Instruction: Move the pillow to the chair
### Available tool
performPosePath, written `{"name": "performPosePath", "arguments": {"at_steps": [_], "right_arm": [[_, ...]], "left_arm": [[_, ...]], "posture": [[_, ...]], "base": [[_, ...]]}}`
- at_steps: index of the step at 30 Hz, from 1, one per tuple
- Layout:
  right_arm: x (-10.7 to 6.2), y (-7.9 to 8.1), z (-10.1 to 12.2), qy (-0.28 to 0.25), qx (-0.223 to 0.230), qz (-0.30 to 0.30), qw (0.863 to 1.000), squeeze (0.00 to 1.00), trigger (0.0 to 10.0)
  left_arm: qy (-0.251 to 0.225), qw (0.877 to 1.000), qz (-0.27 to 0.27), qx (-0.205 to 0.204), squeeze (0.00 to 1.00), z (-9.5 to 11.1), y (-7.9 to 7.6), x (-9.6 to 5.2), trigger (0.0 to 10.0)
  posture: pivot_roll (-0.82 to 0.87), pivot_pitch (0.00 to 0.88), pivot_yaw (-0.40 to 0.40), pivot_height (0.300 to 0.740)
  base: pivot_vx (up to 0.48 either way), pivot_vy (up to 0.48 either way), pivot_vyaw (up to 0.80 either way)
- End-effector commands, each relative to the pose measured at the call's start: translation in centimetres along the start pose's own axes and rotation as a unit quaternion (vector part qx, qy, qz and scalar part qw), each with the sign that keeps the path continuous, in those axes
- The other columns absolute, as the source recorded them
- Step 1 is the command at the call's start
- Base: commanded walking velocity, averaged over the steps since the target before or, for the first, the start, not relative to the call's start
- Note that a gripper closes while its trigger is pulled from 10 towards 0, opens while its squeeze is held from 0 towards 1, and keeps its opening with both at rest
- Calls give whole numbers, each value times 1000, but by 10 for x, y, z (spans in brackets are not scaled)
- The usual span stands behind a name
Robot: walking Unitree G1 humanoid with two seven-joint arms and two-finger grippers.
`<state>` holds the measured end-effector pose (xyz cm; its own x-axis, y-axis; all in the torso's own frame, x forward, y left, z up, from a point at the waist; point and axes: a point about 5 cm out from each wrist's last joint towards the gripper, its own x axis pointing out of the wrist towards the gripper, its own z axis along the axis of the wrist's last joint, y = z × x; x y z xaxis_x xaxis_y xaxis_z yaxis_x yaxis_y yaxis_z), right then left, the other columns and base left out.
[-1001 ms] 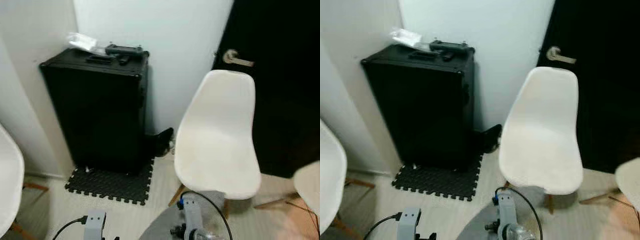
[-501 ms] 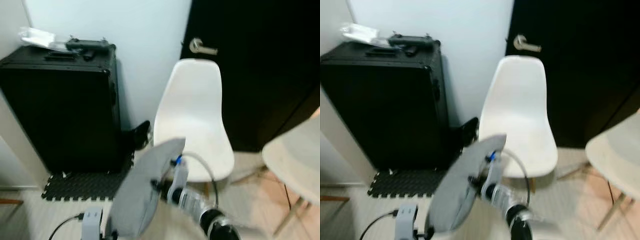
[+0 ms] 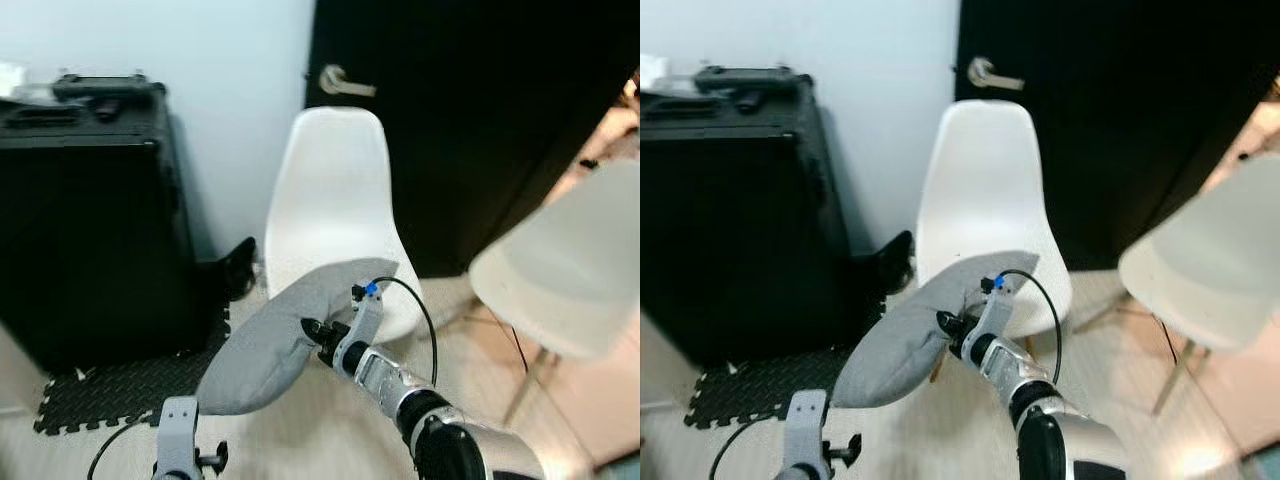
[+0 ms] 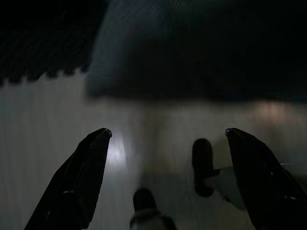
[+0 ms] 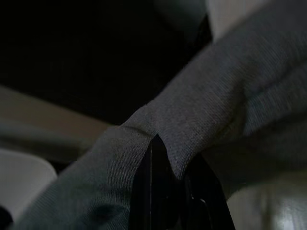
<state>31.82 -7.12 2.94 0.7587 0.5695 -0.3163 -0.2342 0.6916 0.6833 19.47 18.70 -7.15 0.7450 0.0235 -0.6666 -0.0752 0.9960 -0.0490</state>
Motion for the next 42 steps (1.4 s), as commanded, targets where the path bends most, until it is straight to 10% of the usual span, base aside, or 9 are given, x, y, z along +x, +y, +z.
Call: {"name": "performPosePath", "arguments": {"at_steps": [1,16,42], "right_arm": [[1,4,6,-24,8,13,1000,0,10000],[3,4,9,-33,1,-6,999,0,10000],[3,4,14,-47,7,-8,999,0,10000]], "left_arm": [[-2,1000,3,2,0,-2,0,-1,10000],[-76,997,10,8,0,30,5,5,10000],[-80,997,-7,9,0,29,-7,6,10000]], "posture": [[102,24,-86,740],[117,22,-90,740],[114,40,-91,740]], "base": [[0,0,-631],[129,0,-130],[336,0,-487]]}}
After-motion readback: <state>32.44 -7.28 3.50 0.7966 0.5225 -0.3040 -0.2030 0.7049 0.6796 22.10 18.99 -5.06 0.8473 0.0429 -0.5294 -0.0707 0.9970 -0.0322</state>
